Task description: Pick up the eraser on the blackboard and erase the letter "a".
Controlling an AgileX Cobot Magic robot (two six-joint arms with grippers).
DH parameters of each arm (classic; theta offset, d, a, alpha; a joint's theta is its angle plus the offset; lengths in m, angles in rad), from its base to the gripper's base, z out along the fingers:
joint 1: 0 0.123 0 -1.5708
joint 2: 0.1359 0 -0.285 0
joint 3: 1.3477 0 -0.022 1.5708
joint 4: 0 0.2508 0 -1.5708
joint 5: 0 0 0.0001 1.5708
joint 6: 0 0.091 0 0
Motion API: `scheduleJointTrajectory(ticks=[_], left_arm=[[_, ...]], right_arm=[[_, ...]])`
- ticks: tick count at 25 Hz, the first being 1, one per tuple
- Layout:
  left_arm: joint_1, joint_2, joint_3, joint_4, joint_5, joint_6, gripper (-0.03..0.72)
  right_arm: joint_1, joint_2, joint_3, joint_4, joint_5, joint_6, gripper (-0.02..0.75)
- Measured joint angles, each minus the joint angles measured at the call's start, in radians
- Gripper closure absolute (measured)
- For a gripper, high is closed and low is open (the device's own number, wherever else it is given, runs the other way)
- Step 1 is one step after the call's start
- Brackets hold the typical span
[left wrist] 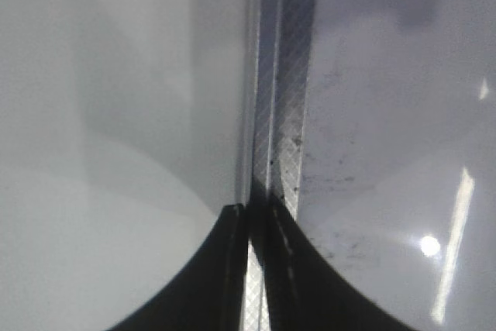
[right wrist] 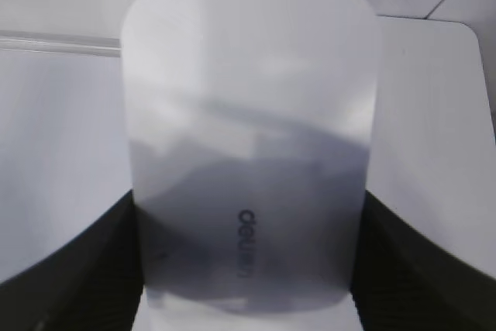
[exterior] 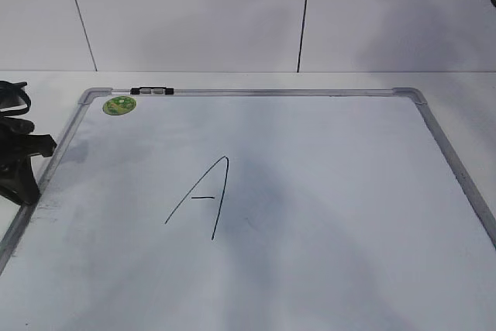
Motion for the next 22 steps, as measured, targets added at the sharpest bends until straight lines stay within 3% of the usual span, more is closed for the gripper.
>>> scheduleJointTrajectory(ticks=[10,22], left_arm=[[0.0,0.0,0.0,-0.004,-0.005,0.0,0.632],[0.0,0.0,0.0,-0.007,-0.009,0.0,0.624]], right_arm=[[-0.075,0.13,0.0,0.013,0.002,-0.007,0.172],[-0.201,0.237,0.053,0.142,-0.009,-0.072,0.172]])
